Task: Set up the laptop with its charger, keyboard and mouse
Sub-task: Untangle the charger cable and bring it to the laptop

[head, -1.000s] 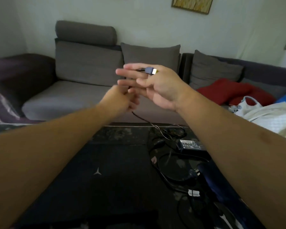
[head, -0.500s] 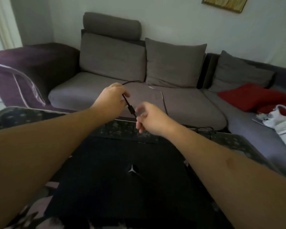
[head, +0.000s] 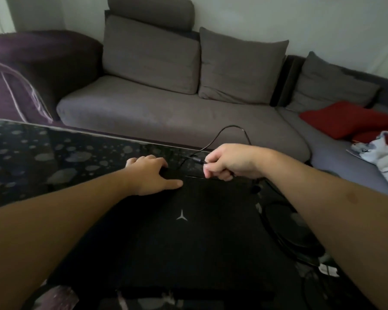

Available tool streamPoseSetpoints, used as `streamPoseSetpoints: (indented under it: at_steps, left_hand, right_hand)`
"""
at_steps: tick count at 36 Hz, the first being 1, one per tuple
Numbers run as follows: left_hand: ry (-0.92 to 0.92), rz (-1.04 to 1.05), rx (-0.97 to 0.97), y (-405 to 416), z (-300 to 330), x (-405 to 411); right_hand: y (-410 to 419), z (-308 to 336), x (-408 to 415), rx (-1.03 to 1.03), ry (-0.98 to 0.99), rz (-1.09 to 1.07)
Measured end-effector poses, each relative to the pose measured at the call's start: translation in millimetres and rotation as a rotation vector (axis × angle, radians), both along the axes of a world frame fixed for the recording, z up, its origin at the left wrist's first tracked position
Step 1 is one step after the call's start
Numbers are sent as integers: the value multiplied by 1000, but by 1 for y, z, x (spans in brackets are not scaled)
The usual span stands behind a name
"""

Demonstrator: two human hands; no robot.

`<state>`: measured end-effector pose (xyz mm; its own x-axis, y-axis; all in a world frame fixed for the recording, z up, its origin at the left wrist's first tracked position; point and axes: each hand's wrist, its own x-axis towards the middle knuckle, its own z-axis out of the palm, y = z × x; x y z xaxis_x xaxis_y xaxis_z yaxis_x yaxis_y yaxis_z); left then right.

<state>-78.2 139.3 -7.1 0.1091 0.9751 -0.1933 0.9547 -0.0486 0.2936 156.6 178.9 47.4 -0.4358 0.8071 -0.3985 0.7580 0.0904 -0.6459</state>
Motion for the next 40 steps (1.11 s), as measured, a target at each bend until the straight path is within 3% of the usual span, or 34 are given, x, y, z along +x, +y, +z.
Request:
streamPoseSetpoints:
  at_steps: [4, 8, 11, 13, 20, 27, 31, 40]
  left_hand:
    - [-63, 6, -100, 8, 10, 3]
    - [-124, 29, -168, 16, 22, 6]
    - [-138, 33, -178, 16, 30, 4]
    - [-154, 24, -165, 12, 37, 3]
    - [-169, 35, -43, -12, 73, 5]
    - [2, 29, 196, -61, 117, 10]
    - [25, -28, 334, -89, 132, 6]
    - [-8, -134, 555, -156, 152, 2]
  right_hand:
    - [6, -3, 16, 239, 190, -214]
    - [-4, 0, 21, 407, 6, -197]
    - [-8, 3, 23, 437, 19, -203]
    - [-9, 5, 23, 413, 69, -229]
    - [-24, 38, 10, 117, 578, -381]
    - [-53, 89, -20, 145, 779, -467]
    - [-75, 116, -34, 132, 842, -459]
    - [-141, 142, -46, 221, 703, -251]
